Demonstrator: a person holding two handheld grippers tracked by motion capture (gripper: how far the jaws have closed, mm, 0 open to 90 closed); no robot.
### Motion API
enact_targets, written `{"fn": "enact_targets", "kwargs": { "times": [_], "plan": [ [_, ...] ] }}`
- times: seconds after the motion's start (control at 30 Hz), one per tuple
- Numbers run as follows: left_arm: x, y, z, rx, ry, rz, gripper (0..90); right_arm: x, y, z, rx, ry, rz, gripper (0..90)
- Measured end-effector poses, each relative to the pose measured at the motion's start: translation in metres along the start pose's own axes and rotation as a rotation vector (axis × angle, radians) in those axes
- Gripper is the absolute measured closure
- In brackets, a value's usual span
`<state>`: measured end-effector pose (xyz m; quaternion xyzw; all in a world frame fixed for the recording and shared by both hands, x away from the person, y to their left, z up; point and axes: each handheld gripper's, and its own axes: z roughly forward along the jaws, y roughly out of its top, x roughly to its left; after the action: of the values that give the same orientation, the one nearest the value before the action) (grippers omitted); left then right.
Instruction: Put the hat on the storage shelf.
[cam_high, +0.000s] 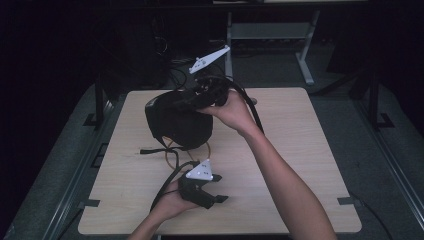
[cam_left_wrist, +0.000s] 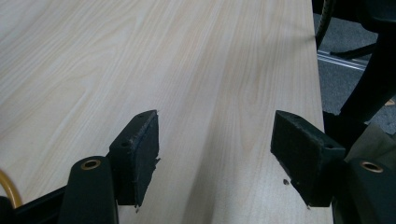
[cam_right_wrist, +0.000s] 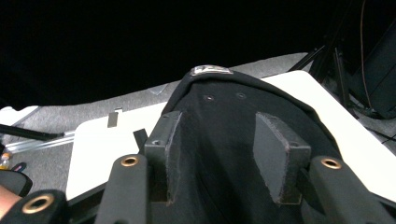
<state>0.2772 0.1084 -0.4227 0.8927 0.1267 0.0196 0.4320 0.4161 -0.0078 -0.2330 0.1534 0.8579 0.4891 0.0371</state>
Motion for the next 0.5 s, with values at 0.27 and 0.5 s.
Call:
{"fn": "enact_targets", "kwargs": {
  "times": [0.27,0.5],
  "plan": [
    [0.001,-0.001,-0.002,-0.001,0.011,0.001,32.0,-0.008,-0.015,-0.013,-0.011,-0.009,0.027,45.2],
    [0.000,-0.002,-0.002,-0.006,0.015,-0.001,31.1,-0.013,-0.030,-0.027,-0.022,-0.026,0.049,41.2]
  ]
}}
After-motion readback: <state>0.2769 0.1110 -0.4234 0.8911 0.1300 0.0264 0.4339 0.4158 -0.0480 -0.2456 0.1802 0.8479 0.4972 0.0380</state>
